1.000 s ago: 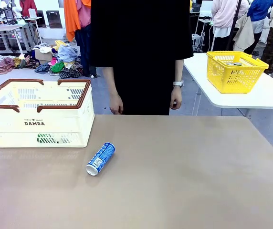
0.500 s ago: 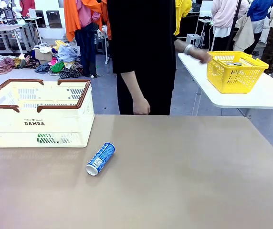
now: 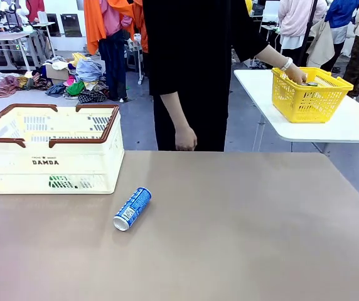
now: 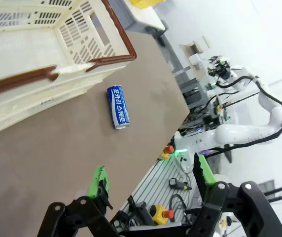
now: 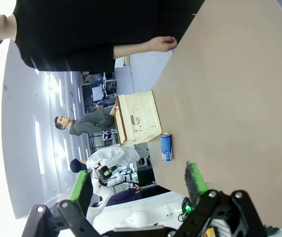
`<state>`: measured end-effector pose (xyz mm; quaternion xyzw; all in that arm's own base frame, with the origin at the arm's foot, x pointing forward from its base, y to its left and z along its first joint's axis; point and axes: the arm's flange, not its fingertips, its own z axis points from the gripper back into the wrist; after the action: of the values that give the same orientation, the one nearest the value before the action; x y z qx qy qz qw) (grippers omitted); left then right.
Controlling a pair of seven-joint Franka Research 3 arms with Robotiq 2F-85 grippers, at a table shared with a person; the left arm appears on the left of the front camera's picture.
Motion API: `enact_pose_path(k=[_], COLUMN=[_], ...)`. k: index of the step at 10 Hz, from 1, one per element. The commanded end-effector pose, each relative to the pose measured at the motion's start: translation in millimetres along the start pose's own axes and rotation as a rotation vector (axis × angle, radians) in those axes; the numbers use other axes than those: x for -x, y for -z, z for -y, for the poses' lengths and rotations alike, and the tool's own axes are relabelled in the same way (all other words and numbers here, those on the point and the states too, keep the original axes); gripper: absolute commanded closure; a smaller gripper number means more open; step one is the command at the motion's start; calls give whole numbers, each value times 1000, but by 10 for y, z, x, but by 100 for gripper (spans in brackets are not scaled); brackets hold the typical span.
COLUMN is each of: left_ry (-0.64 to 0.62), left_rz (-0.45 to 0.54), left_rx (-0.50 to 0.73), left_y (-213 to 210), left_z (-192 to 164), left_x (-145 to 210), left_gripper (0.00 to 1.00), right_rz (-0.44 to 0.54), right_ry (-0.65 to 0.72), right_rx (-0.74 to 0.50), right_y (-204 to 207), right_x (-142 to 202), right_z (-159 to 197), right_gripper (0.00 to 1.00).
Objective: Place the drinks into the Shopping basket.
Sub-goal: Pick up one drink and place it into the Shopping basket.
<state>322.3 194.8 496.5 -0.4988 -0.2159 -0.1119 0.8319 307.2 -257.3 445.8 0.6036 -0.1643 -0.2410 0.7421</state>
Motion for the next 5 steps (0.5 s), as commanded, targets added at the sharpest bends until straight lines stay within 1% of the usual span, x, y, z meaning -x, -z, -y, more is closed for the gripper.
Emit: enact_pose_path(k=[1, 2, 3, 4, 5], left_ry=[-108, -149, -152, -153, -125], left_rz=[-158, -248, -311, -369, -394], left_rx=[-198, -253, -269, -261, -301], left_y=[688, 1331, 1889, 2359, 2740], left_z=[682, 1004, 1253, 1475, 1645], left_x=[-472, -673, -712, -638, -542], left_gripper=[10, 10, 10, 10, 10], right_rz=[4, 4, 4, 4, 4], right_ry=[-8, -8, -8, -8, -8], right_rx=[-2, -2, -2, -2, -2], right_y=[0, 0, 0, 0, 0], right_x=[22, 22, 22, 22, 22], right_z=[-15, -15, -15, -15, -15], right_gripper=[0, 0, 0, 0, 0])
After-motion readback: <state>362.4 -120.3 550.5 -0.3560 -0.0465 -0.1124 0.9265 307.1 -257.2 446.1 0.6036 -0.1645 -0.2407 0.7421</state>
